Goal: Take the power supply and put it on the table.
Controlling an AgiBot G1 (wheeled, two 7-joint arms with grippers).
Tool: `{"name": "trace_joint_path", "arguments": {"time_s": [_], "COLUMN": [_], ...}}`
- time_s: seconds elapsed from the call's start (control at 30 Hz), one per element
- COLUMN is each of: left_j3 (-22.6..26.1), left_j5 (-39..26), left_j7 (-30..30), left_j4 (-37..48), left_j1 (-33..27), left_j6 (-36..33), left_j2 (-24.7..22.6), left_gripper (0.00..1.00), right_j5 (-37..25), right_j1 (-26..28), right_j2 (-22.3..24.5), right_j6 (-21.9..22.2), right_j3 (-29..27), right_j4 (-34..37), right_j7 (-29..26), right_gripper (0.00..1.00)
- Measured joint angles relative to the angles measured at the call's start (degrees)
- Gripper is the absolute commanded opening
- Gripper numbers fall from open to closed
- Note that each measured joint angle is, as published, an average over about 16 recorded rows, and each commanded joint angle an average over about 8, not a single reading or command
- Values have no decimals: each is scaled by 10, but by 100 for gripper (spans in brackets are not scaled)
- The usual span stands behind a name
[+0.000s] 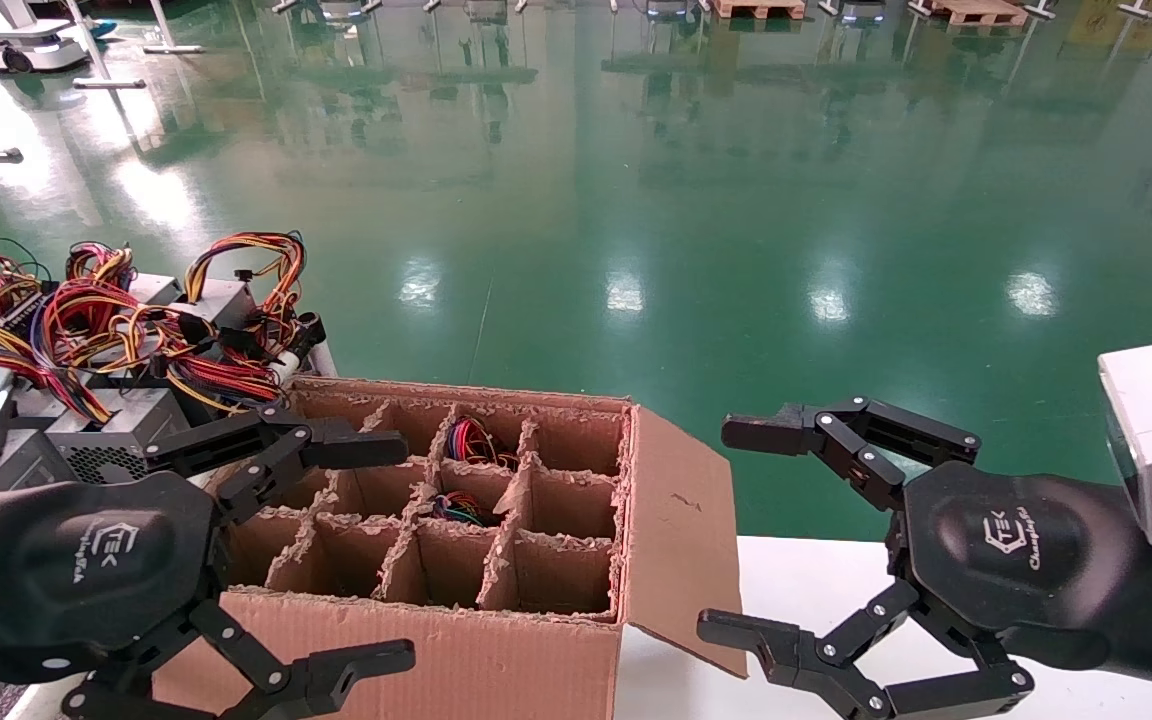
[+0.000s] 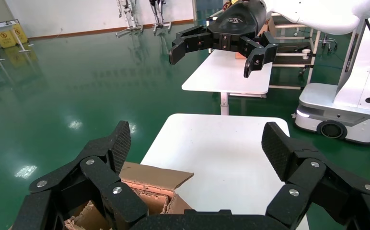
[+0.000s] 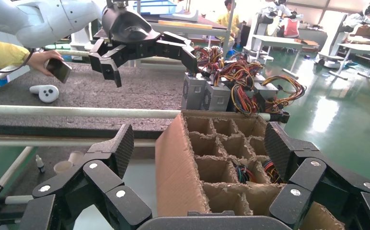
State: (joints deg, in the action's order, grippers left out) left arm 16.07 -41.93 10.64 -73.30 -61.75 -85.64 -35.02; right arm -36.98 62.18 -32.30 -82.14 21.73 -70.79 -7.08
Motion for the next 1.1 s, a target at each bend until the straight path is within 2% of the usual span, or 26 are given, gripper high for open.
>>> {"name": "trace_joint_path", "arguments": {"time_s": [1.1], "left_j3": [0], "left_j5": [0], "left_j7": [0], "left_j4": [0], "left_j1": [0], "left_j6": [0], "left_j2": [0], "left_gripper": [100], "right_j5": [0], "right_j1": [0], "right_j2": [0], "right_j6": [0], "right_j3": [0], "right_j4": [0], "right_j7": [0], "right_gripper": [100]}}
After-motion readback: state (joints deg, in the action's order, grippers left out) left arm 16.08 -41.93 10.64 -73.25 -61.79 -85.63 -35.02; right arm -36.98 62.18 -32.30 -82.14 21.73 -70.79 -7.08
